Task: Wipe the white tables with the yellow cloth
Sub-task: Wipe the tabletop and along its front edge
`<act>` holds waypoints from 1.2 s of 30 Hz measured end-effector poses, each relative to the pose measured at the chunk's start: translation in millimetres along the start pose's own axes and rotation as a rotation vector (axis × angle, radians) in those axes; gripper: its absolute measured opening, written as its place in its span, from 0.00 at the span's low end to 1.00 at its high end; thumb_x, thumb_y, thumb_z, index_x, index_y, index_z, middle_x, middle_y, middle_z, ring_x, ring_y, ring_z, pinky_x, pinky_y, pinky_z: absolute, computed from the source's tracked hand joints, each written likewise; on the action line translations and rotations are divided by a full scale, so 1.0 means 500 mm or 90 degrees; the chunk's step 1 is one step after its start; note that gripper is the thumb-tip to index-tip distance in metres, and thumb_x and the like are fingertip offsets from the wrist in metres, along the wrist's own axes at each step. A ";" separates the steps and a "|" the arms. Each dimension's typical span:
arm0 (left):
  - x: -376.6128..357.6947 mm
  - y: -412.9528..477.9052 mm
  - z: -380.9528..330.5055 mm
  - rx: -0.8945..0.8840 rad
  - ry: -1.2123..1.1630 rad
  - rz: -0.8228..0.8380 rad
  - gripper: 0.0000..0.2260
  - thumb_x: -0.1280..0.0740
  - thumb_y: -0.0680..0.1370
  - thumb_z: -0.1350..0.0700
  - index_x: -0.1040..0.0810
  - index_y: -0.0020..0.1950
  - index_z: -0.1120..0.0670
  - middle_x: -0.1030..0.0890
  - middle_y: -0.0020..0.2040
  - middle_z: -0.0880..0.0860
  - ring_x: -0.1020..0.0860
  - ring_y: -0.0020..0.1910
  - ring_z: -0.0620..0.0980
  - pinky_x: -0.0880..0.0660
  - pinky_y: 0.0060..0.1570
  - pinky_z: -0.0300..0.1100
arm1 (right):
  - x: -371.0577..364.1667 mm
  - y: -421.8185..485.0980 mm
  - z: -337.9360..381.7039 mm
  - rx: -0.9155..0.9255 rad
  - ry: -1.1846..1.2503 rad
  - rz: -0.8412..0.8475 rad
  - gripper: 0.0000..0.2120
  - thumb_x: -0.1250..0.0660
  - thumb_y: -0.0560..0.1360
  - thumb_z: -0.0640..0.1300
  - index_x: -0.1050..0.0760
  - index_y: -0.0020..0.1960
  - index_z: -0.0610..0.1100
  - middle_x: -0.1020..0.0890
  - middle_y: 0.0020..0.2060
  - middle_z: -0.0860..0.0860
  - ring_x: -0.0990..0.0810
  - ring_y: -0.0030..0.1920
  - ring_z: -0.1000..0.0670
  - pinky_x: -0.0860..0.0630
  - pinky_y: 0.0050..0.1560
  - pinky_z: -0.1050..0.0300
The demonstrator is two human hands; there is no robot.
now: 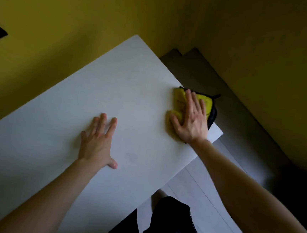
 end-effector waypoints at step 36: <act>-0.003 -0.063 -0.119 -0.250 0.131 -0.065 0.73 0.15 0.56 0.32 0.61 0.87 0.38 0.62 0.89 0.52 0.56 0.88 0.54 0.34 0.79 0.54 | 0.040 -0.186 -0.075 -0.309 -0.027 -0.208 0.33 0.37 0.82 0.62 0.31 0.83 0.49 0.33 0.84 0.48 0.42 0.86 0.43 0.48 0.84 0.33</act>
Point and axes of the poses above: each hand's wrist, its own y-axis towards the middle knuckle, its own x-axis out of the back of the hand, z = x × y, the point moved 10 cm from there along y, towards the middle knuckle
